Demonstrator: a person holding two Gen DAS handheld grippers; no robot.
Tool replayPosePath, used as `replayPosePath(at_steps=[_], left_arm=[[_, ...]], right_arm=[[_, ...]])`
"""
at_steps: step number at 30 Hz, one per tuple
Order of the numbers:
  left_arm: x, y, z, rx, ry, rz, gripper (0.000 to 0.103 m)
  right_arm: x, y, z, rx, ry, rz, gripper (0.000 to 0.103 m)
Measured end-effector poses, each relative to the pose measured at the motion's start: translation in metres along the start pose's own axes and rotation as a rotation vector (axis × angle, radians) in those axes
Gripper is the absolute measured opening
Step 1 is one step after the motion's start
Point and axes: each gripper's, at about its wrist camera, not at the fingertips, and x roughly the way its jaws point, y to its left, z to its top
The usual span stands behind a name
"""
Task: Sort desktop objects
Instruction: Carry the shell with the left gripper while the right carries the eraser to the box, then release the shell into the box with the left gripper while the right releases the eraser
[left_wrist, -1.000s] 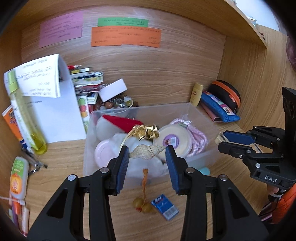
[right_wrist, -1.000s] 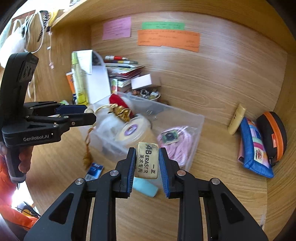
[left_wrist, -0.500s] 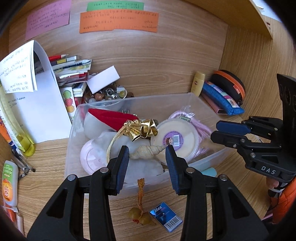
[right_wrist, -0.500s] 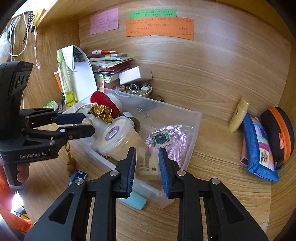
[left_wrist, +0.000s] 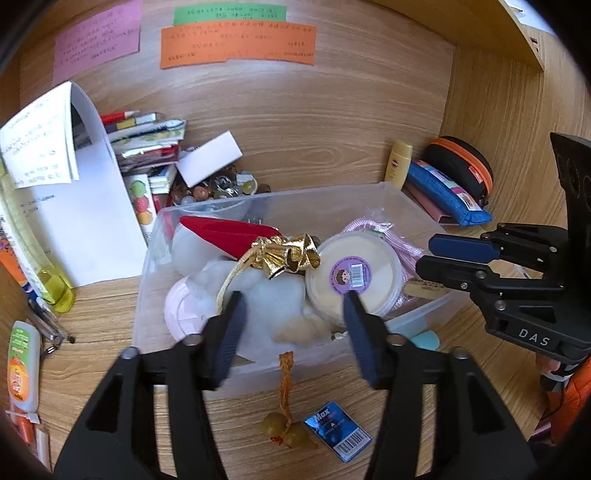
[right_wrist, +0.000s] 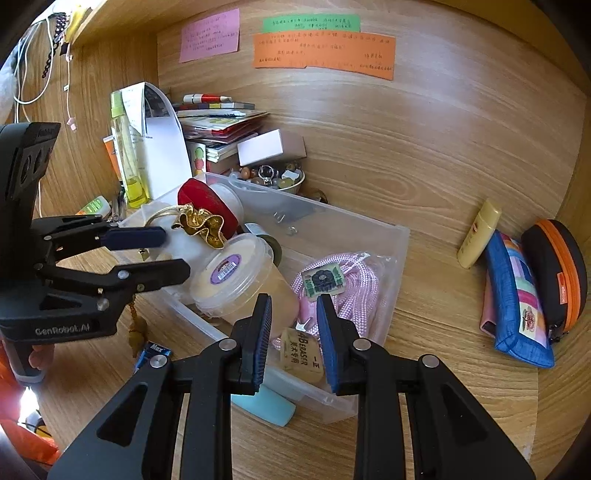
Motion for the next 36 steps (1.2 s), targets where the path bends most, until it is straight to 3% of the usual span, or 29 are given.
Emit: replayPosePath(at_steps=[6, 10, 14, 20, 29, 36], left_arm=[[-0.016, -0.002, 0.0, 0.01, -0.052, 0.021, 0.077], [-0.031, 0.0, 0.001, 0.0, -0.101, 0.045, 0.094], [-0.045, 0.004, -0.001, -0.014, -0.138, 0.059, 0.097], [-0.064, 0.015, -0.009, -0.064, -0.169, 0.089, 0.1], [-0.085, 0.021, -0.029, -0.076, -0.214, 0.114, 0.1], [-0.076, 0.037, -0.049, -0.142, -0.137, 0.08, 0.1]], right_arm=[[-0.006, 0.001, 0.002, 0.015, -0.004, -0.007, 0.024], [-0.013, 0.004, 0.002, 0.016, -0.016, -0.023, 0.035], [-0.026, 0.01, 0.002, 0.012, -0.046, -0.046, 0.051], [-0.045, 0.019, -0.002, 0.019, -0.078, -0.059, 0.066], [-0.062, 0.034, -0.022, 0.049, -0.088, -0.07, 0.079], [-0.055, 0.039, -0.047, 0.098, -0.033, -0.081, 0.079]])
